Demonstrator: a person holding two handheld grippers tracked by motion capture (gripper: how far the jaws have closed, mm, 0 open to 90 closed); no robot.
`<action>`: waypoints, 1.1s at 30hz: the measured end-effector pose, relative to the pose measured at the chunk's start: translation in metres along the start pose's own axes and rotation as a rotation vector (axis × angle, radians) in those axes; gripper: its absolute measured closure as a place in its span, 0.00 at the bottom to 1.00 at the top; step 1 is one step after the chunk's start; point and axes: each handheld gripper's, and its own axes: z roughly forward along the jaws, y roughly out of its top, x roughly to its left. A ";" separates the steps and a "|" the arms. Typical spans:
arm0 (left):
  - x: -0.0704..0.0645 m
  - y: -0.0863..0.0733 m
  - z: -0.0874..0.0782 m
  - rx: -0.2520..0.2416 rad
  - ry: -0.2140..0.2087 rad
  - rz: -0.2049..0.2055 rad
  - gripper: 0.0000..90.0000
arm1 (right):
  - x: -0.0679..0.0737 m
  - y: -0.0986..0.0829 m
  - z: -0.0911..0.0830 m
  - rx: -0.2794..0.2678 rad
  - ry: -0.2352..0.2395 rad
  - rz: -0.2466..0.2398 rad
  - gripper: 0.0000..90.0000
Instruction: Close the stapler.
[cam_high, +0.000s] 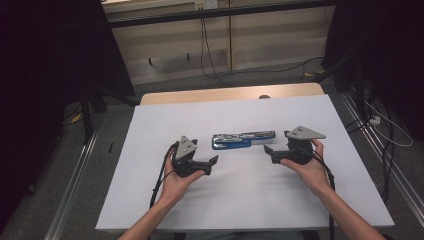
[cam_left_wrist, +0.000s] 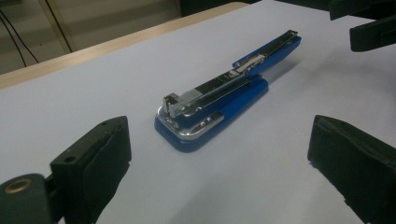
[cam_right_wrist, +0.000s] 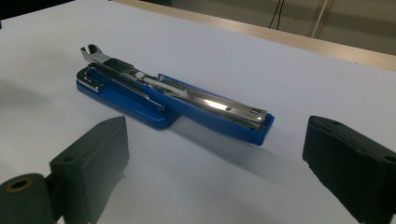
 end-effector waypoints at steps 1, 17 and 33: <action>0.000 0.001 0.002 -0.007 -0.003 0.001 0.06 | 0.000 0.000 0.000 0.003 0.001 -0.001 0.09; 0.011 0.029 0.039 -0.050 0.017 -0.011 0.07 | -0.006 -0.001 0.000 -0.022 -0.005 0.017 0.39; 0.023 0.014 0.044 0.005 0.037 -0.066 0.11 | -0.008 -0.003 0.007 0.000 0.019 0.015 0.82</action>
